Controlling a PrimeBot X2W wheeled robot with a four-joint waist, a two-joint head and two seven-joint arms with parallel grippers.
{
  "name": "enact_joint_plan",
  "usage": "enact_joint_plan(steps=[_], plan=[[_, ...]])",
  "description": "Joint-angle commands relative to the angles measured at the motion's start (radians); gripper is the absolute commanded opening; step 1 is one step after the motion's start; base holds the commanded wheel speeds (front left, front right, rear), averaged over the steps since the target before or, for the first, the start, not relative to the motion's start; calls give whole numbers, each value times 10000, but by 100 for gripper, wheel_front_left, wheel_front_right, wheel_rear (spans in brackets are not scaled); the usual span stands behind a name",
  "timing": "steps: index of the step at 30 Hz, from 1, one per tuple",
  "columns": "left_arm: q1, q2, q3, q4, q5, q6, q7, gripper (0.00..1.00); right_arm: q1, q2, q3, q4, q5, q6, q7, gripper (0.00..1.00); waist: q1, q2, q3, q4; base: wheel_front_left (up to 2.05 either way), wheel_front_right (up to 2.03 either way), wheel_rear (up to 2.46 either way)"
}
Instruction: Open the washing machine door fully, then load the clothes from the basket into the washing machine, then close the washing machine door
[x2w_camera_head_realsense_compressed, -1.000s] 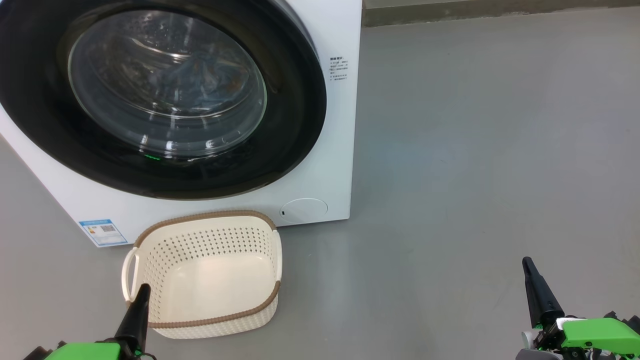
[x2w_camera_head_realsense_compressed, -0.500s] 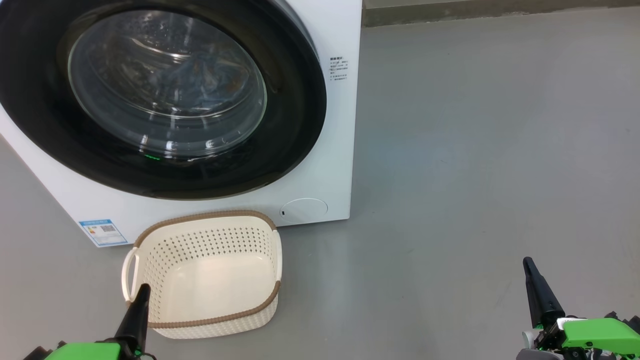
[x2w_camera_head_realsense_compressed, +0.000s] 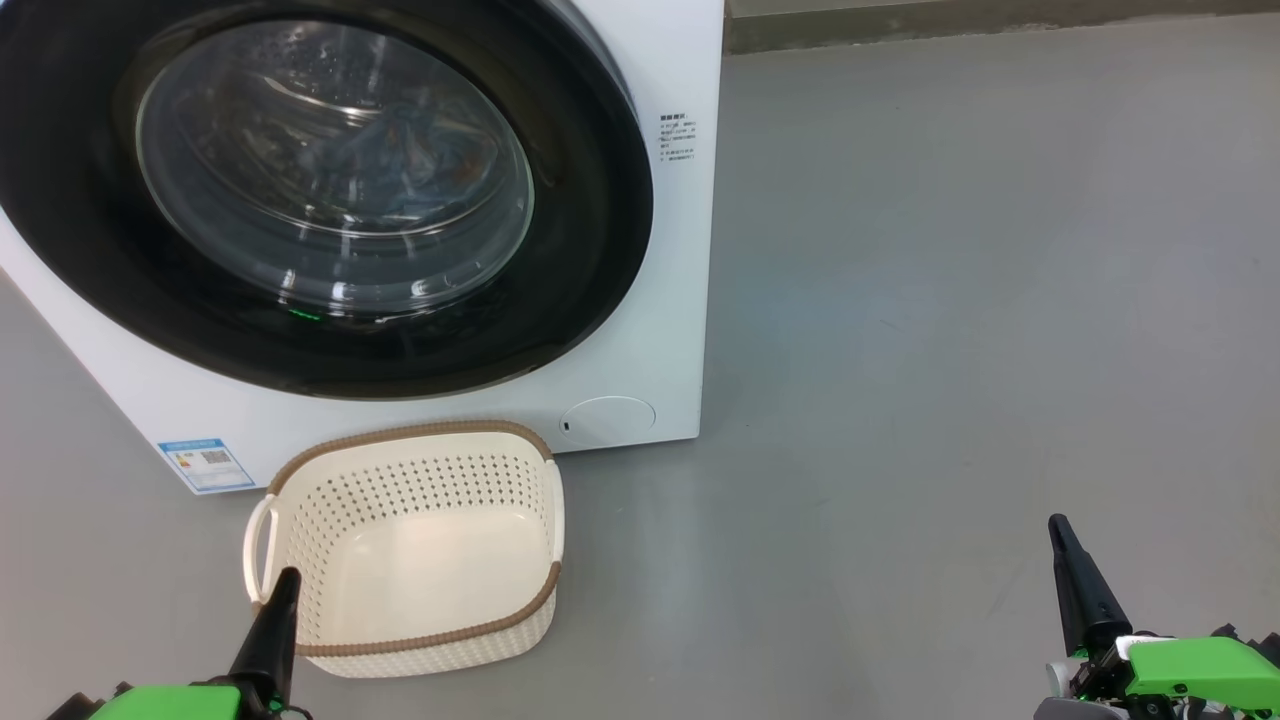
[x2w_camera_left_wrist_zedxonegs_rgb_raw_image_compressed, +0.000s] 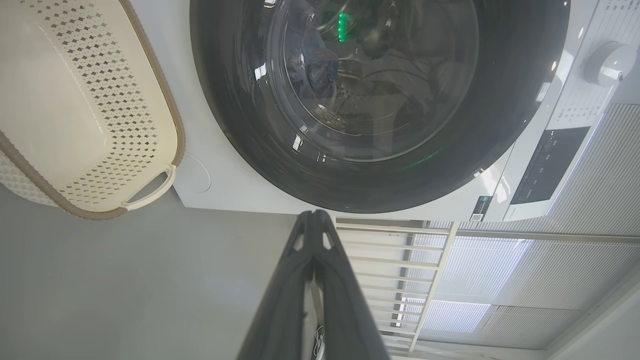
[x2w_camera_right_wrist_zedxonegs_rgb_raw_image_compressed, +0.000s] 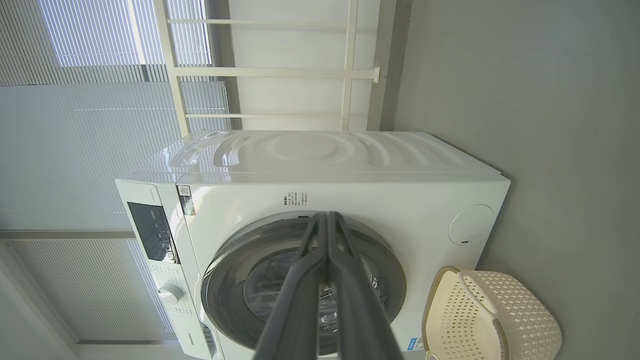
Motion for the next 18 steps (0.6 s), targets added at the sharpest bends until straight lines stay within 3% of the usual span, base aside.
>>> enact_joint_plan(steps=[1, 18], plan=[[-418, 113, 349, -188, -22, -29, 54, 0, -400, -35, 222, -245, -77, -11, 70, 0, 0, 0, 0, 0, 0, 0, 0], [-419, 109, 354, -188, -17, -29, 58, 0, -402, -24, 206, -244, -91, -11, 83, 0, 0, 0, 0, 0, 0, 0, 0]])
